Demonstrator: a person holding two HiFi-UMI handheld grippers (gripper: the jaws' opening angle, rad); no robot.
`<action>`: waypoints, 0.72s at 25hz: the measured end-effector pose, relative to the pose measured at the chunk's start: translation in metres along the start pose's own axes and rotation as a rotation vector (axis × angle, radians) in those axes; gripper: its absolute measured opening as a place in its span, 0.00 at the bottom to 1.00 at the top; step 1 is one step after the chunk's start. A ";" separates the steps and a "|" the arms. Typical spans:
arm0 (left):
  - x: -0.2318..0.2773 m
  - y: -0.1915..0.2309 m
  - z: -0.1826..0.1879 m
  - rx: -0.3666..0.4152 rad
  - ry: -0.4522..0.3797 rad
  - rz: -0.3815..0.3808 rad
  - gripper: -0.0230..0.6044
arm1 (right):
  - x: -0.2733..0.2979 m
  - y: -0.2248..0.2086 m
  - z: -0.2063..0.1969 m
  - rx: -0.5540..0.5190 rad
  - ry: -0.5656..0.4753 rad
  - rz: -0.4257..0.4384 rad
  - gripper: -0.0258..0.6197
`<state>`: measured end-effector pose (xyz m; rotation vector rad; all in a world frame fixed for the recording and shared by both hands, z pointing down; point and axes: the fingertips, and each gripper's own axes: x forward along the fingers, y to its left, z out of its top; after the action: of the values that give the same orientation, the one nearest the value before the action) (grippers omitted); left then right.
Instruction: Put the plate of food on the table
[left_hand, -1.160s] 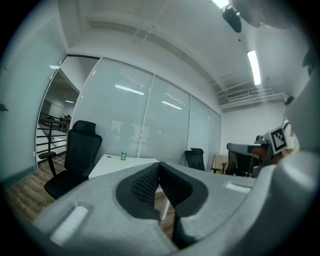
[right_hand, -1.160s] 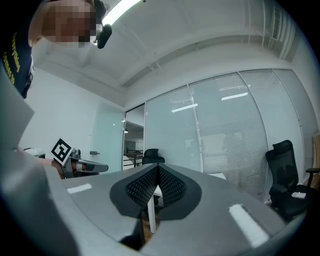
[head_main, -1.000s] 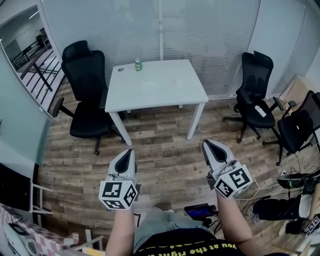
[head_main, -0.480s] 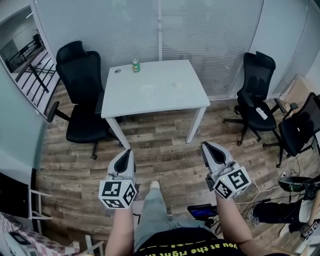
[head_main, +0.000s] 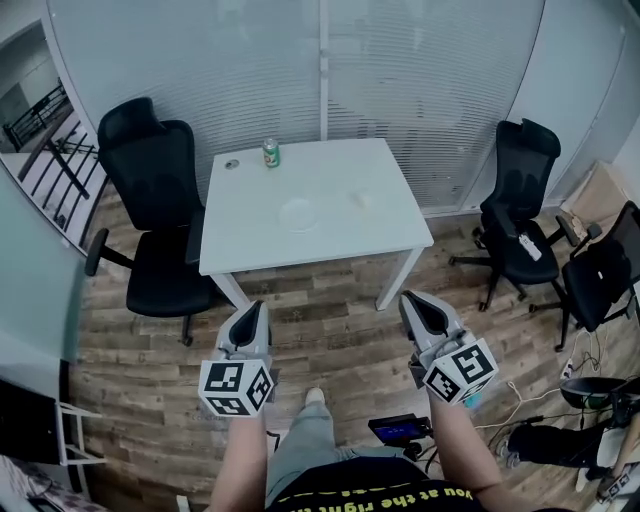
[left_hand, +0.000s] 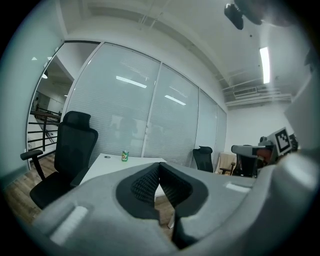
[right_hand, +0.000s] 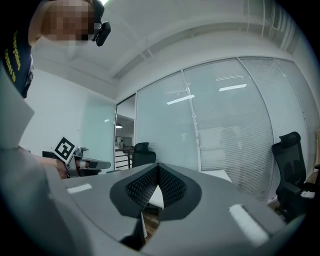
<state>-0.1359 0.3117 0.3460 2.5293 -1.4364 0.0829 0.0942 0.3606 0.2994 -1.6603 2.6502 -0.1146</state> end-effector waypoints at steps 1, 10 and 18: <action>0.009 0.007 0.004 0.001 0.000 0.003 0.04 | 0.011 -0.005 0.002 0.000 -0.002 -0.002 0.05; 0.082 0.065 0.023 0.006 0.014 -0.002 0.04 | 0.093 -0.039 0.011 0.005 -0.009 -0.029 0.05; 0.131 0.099 0.027 0.002 0.030 -0.029 0.04 | 0.146 -0.055 0.005 0.007 0.002 -0.050 0.05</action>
<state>-0.1539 0.1467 0.3580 2.5383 -1.3887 0.1173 0.0797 0.2053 0.3024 -1.7257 2.6071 -0.1263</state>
